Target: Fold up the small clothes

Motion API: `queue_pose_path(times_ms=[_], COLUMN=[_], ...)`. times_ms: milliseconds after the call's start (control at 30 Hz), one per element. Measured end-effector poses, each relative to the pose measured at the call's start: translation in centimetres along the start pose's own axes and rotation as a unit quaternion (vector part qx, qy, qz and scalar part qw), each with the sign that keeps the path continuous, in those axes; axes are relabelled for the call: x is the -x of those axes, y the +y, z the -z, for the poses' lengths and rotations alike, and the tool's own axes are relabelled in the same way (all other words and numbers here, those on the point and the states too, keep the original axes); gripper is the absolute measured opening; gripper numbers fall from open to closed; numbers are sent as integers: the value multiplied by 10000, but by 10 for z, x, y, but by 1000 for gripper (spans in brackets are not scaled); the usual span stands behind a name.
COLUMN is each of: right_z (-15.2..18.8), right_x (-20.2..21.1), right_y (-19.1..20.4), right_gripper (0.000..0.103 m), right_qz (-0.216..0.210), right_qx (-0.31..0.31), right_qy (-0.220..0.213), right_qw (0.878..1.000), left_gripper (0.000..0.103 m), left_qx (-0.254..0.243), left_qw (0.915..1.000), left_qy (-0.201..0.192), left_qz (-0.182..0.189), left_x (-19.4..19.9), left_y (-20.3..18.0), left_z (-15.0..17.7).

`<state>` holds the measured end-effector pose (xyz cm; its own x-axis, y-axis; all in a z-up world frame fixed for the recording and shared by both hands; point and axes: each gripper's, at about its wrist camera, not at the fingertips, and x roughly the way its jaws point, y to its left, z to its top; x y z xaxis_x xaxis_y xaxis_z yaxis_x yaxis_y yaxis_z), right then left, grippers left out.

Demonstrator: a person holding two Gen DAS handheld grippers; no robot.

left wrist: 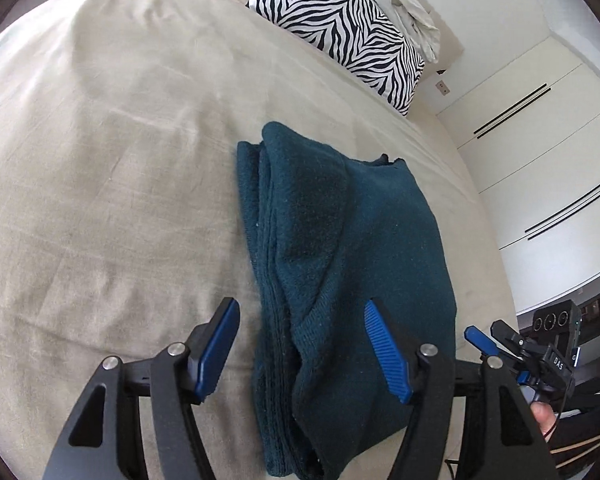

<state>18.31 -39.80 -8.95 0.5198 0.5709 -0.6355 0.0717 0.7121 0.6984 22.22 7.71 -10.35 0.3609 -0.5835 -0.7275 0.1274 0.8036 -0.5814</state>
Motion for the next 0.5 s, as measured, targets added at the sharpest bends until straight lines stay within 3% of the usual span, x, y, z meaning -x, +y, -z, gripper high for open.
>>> queue_pose_path(times_ms=[267, 300, 400, 500], right_z=[-37, -40, -43, -43], right_x=[-42, -52, -74, -86], right_y=[-6, -10, -16, 0], right_gripper=[54, 54, 54, 54], right_qz=[278, 290, 219, 561], right_qx=[-111, -162, -341, -16], right_qy=[382, 427, 583, 577], right_qw=[9988, 9985, 9975, 9968], left_gripper=[73, 71, 46, 33], left_qx=[265, 278, 256, 353], left_qw=[9991, 9989, 9981, 9970], left_qy=[296, 347, 564, 686], left_qz=[122, 136, -63, 32], left_x=[-24, -28, -42, -48], left_y=[2, 1, 2, 4], left_z=[-8, -11, -19, -23])
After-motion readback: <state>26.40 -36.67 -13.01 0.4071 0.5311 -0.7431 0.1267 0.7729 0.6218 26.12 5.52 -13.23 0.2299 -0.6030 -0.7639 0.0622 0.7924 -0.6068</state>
